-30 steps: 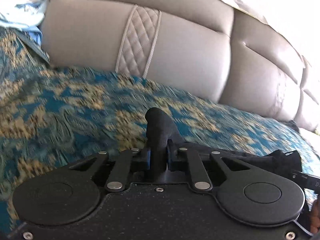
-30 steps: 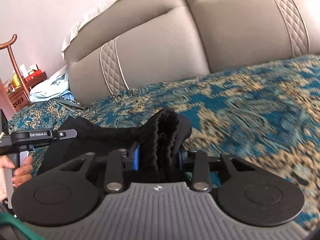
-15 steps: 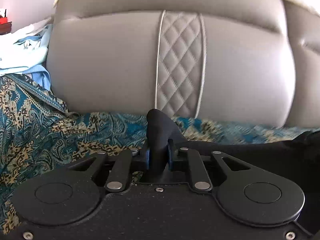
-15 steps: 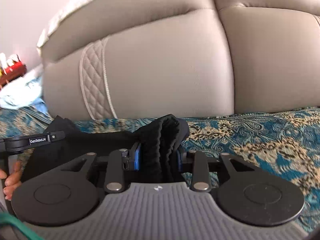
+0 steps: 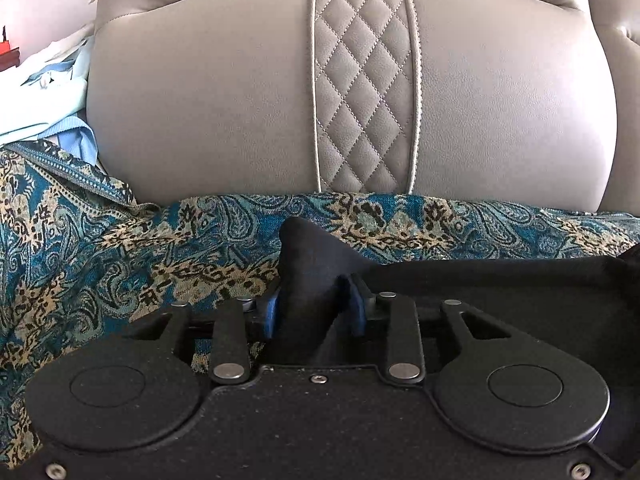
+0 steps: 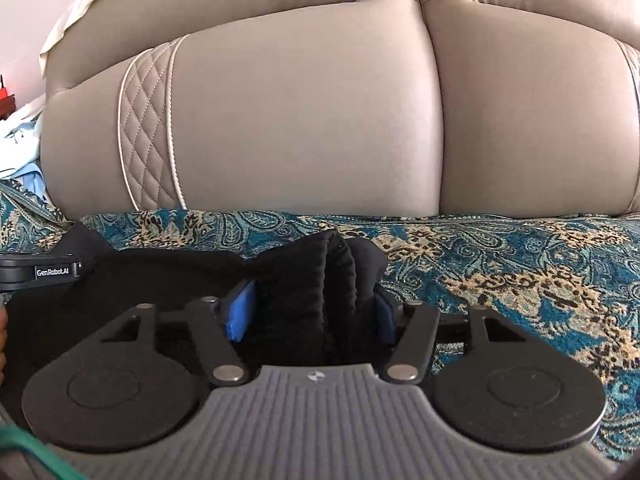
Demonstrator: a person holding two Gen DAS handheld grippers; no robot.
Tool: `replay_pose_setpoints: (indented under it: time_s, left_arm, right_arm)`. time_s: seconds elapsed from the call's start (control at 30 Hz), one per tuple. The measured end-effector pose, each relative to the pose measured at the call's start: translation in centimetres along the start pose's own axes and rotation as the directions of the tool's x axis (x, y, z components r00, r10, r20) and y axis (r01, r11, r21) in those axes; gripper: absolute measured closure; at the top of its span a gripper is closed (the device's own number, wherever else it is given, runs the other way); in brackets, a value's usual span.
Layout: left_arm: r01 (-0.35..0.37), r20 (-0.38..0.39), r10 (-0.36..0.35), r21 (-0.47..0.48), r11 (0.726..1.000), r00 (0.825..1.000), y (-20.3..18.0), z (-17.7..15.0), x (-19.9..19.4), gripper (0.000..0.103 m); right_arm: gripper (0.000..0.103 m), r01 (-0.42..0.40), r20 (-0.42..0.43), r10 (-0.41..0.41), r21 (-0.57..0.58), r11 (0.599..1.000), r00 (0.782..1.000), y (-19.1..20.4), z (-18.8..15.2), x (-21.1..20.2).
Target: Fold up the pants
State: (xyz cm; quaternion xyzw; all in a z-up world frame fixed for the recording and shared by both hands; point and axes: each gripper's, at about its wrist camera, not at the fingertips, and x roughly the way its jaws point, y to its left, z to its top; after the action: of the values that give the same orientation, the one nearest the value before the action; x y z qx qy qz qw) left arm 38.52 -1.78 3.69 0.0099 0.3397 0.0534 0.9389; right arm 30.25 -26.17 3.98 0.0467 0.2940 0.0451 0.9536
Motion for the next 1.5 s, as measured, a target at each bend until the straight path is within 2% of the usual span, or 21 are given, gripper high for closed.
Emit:
replay_pose_setpoints:
  time_s: [0.17, 0.2, 0.23, 0.3, 0.37, 0.43, 0.5, 0.57, 0.73, 0.87, 1.07, 1.27, 1.5]
  left_arm:
    - [0.0, -0.001, 0.0, -0.008, 1.0, 1.0, 0.2, -0.1, 0.1, 0.067]
    - [-0.004, -0.002, 0.004, -0.01, 1.0, 1.0, 0.2, 0.0, 0.0, 0.065]
    - [-0.013, -0.006, 0.013, -0.013, 1.0, 1.0, 0.2, 0.1, 0.0, 0.061]
    - [-0.015, -0.013, 0.015, -0.008, 1.0, 1.0, 0.5, 0.7, -0.5, 0.059]
    - [-0.029, -0.001, 0.029, 0.033, 0.999, 1.0, 0.9, 1.4, -2.1, 0.052]
    - [-0.031, 0.022, 0.031, 0.023, 0.999, 0.999, 1.8, 1.8, -4.4, 0.033]
    - [0.007, 0.045, -0.007, -0.002, 1.0, 0.999, 2.8, 1.8, -6.7, 0.025]
    - [0.018, 0.052, -0.016, -0.036, 0.999, 0.999, 3.6, 1.6, -9.1, 0.024]
    - [0.076, 0.09, -0.067, -0.106, 0.991, 0.994, 4.8, -0.3, -15.2, 0.008]
    - [0.082, 0.122, -0.069, -0.104, 0.991, 0.99, 5.5, -3.3, -19.0, 0.004]
    - [0.069, 0.121, -0.056, -0.104, 0.992, 0.991, 5.5, -8.6, -21.5, 0.003]
    - [0.058, 0.1, -0.056, -0.009, 0.998, 0.993, 4.1, -12.6, -21.2, 0.003]
    - [0.1, 0.075, -0.103, 0.036, 0.994, 0.992, 3.2, -14.0, -18.7, 0.003]
  right_arm:
    - [0.027, 0.015, -0.001, -0.015, 0.004, 1.0, 1.0, 0.0, 0.2, 0.2]
    - [0.025, 0.018, -0.002, -0.018, 0.004, 1.0, 1.0, 0.0, 0.2, 0.3]
    - [0.017, 0.023, -0.004, -0.023, 0.006, 1.0, 1.0, 0.0, 0.2, 0.4]
    - [0.006, 0.044, -0.044, -0.042, 0.034, 0.998, 0.998, -0.3, 0.8, 0.7]
    - [0.003, 0.044, -0.07, -0.039, 0.071, 0.997, 0.997, -1.1, 1.5, 0.0]
    - [0.0, 0.043, -0.038, -0.04, 0.104, 0.994, 0.998, -1.6, 1.7, -1.9]
    - [0.0, 0.028, 0.033, -0.032, 0.126, 0.992, 0.999, -1.8, 1.7, -4.9]
    - [0.0, 0.016, 0.079, -0.026, 0.123, 0.992, 0.997, -1.5, 1.7, -7.5]
    - [0.0, 0.022, 0.182, -0.039, 0.097, 0.995, 0.982, 0.9, 0.2, -12.6]
    - [0.0, 0.032, 0.237, -0.047, 0.067, 0.997, 0.97, 2.8, -2.6, -15.5]
    - [0.0, 0.024, 0.23, -0.028, 0.018, 1.0, 0.973, 5.1, -7.1, -17.3]
    - [0.0, 0.059, 0.205, -0.048, -0.045, 0.997, 0.978, 6.4, -11.0, -17.6]
    - [0.0, 0.099, 0.186, -0.096, -0.005, 0.995, 0.978, 7.2, -12.2, -16.9]
